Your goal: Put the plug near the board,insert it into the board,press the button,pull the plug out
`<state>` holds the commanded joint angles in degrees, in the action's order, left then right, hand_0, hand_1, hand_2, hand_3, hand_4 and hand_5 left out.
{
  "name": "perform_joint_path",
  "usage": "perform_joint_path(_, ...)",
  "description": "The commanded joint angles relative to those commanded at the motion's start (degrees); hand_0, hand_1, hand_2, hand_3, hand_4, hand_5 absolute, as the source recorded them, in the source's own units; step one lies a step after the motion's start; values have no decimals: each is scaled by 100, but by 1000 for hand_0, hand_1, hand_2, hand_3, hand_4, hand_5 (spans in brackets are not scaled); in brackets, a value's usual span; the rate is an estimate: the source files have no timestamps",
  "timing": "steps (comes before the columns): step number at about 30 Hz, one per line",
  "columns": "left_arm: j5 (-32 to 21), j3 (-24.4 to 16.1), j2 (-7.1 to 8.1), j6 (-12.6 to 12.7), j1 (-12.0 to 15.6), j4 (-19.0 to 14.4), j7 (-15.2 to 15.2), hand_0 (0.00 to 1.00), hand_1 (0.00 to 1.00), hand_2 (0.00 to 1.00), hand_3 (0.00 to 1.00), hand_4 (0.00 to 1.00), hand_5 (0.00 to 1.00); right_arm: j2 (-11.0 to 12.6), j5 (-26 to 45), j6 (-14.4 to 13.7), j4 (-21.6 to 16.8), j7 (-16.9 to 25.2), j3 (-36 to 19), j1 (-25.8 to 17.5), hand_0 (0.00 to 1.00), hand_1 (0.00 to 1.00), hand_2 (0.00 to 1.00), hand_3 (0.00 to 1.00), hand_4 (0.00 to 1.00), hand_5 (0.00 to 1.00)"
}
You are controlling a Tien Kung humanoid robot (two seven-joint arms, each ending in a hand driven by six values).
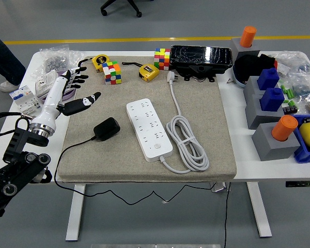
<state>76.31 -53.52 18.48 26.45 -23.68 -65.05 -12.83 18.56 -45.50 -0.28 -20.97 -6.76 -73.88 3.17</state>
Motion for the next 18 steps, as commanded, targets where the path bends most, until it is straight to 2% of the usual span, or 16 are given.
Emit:
perform_joint_path(11, -82, -206, 78, -55, -181, -271, -11, 592, 687, 692, 790, 817, 260, 173, -106, -9, -230, -3, 93, 215, 537, 626, 613, 550, 886, 411)
perform_joint_path(18, -104, -272, 186, -49, -345, -421, -22, 591, 686, 685, 782, 812, 259, 246, -117, -7, -433, 2, 345, 479, 538, 626, 613, 550, 886, 413)
